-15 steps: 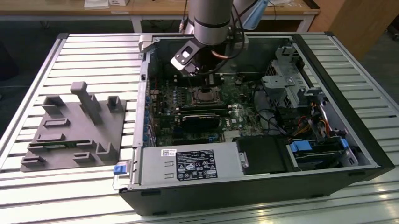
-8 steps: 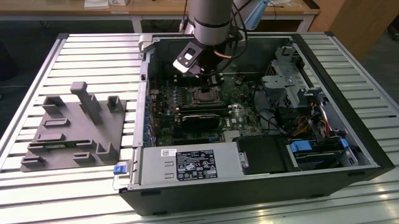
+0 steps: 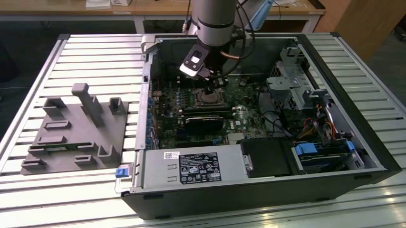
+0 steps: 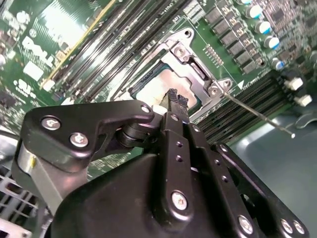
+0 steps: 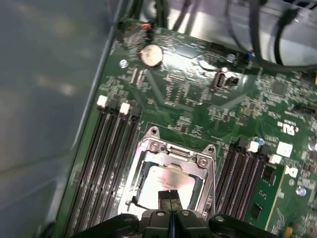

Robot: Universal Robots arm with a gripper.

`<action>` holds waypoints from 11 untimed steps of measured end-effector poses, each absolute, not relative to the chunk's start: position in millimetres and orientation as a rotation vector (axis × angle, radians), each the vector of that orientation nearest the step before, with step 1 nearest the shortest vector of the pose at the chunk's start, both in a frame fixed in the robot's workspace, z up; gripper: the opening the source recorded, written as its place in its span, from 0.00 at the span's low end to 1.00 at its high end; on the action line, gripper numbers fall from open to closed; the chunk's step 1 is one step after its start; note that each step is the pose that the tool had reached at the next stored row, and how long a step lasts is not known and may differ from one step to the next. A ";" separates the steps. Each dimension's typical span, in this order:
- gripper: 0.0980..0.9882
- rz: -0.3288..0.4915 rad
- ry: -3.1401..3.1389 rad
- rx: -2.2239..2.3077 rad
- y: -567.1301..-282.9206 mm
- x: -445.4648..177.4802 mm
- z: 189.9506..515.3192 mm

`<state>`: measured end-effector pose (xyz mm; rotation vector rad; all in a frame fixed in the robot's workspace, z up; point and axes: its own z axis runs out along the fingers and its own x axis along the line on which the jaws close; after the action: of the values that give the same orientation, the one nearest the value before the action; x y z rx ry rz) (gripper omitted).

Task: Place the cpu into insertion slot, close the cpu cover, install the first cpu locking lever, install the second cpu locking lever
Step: 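Install the first cpu locking lever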

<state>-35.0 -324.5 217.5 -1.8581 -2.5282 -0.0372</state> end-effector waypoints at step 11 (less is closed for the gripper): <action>0.01 -0.036 -2.688 -1.615 -324.5 -35.0 217.5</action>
<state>-35.0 -324.5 217.5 -1.6149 -2.6882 -0.0356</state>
